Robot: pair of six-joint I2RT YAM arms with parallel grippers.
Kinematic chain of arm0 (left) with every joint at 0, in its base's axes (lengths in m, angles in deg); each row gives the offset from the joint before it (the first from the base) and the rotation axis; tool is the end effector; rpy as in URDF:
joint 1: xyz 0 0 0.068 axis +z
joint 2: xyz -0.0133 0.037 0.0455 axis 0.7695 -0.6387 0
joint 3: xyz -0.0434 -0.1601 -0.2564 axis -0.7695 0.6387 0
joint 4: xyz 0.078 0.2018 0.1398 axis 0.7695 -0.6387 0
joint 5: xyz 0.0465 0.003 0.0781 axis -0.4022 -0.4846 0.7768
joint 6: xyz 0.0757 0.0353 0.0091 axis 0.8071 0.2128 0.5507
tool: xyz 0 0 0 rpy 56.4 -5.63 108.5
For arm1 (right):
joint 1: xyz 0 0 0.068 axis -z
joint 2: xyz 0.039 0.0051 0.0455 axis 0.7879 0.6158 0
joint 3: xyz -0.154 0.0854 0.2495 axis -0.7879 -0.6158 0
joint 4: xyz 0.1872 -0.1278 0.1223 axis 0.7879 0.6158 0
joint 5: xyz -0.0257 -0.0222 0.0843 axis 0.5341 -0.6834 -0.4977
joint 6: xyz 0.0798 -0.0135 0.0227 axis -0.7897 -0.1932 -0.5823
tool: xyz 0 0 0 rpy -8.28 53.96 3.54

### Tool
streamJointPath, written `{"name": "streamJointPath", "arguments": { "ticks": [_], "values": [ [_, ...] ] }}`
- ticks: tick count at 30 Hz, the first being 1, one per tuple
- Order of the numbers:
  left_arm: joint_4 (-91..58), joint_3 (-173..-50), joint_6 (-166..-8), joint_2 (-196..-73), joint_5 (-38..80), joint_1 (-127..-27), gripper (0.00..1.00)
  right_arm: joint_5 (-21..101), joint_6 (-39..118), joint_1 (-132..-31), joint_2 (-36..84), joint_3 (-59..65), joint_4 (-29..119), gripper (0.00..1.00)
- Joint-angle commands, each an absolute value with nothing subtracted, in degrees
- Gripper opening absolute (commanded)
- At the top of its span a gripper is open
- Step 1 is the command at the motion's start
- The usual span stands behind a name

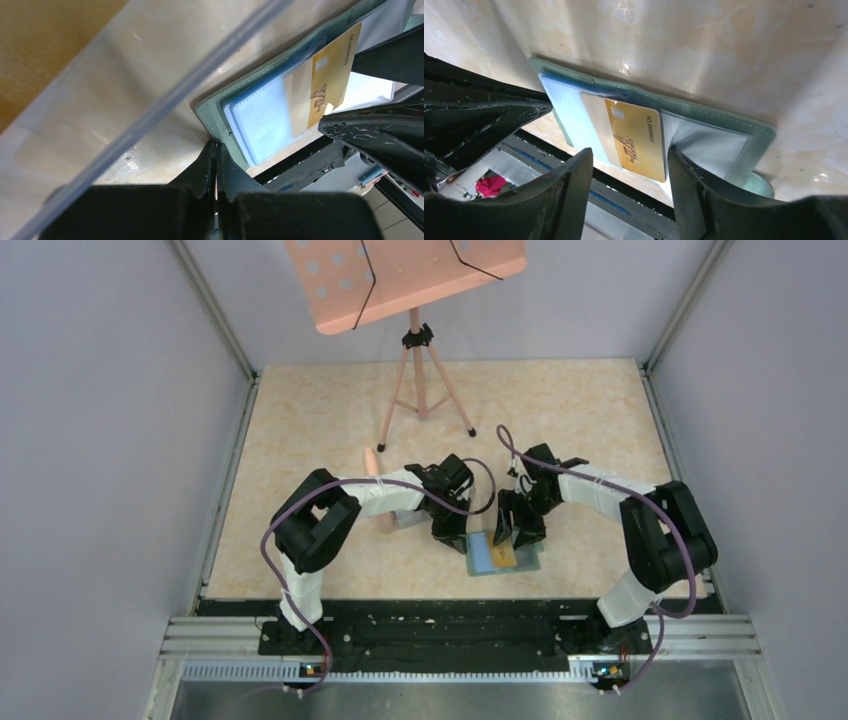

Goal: Put the credit cards into the card holder
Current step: Insert the credit card into the card holder.

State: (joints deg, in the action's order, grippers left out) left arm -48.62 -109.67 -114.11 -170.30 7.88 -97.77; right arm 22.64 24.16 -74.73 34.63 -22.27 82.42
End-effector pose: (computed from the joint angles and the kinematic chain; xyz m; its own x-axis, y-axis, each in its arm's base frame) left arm 0.2484 -0.3099 0.1472 -0.9782 0.2011 -0.0509 0.2008 0.8559 -0.4766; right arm 0.2417 0.1353 0.1587 -0.9986 -0.0493 -0.0167 -0.0515 0.8875 0.4580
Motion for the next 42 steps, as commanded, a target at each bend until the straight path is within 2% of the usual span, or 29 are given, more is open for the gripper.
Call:
{"name": "streamJointPath", "arguments": {
  "ticks": [1,2,5,13,18,19,22,26,31,34,35,37,41,42],
  "values": [
    [-50.53,-110.96,-114.82,-170.09,7.06,-97.77,0.0,19.07,23.87,-76.35,36.62,-22.26,80.04,0.54],
    [-50.5,-110.95,-114.85,-170.05,7.13,-97.77,0.0,18.22,23.56,-76.67,36.9,-21.93,79.7,0.51],
    [-50.48,-111.07,-114.95,-169.81,7.23,-97.79,0.0,15.39,22.47,-77.71,38.12,-20.58,78.92,0.33],
    [-51.58,-112.04,-114.55,-169.25,8.27,-97.77,0.0,10.83,19.42,-80.46,42.1,-17.29,77.07,0.27],
    [-55.15,-113.97,-113.4,-167.51,11.67,-97.64,0.0,10.33,17.84,-80.62,41.88,-16.89,75.28,0.18],
    [-56.38,-114.54,-113.11,-166.91,13.4,-97.6,0.03,10.09,17.54,-80.72,41.98,-16.88,74.91,0.18],
    [-59.28,-115.71,-112.09,-164.67,17.52,-97.59,0.18,10.1,17.42,-80.69,42.37,-16.62,74.98,0.18],
    [-60.45,-114.93,-112.15,-161.15,19.38,-97.59,0.32,11.42,17.71,-80.71,41.23,-16.72,75.8,0.23],
    [-57.15,-111.33,-113.74,-158.85,14.47,-97.62,0.39,14.62,19.72,-80.7,39.45,-15.52,79.35,0.44],
    [-51.68,-107.49,-116.08,-157.96,10.19,-97.37,0.4,16.15,20.78,-80.7,38.72,-15.07,81.14,0.46],
    [-48.59,-106.02,-117.01,-157.71,8.47,-97.15,0.4,16.43,21.17,-80.65,38.44,-15.04,81.65,0.43],
    [-44.83,-103.71,-119.17,-157.62,6.27,-96.81,0.4,16.46,21.6,-80.72,37.83,-15.32,81.63,0.3],
    [-39.46,-100.29,-121.81,-158.46,3.91,-95.93,0.4,13.9,22.03,-80.65,37.17,-17.18,78.33,0.0],
    [-38.8,-99.83,-122.1,-158.76,3.67,-95.72,0.4,13.33,22.23,-80.64,37.41,-17.63,77.69,0.0]
  ]
}}
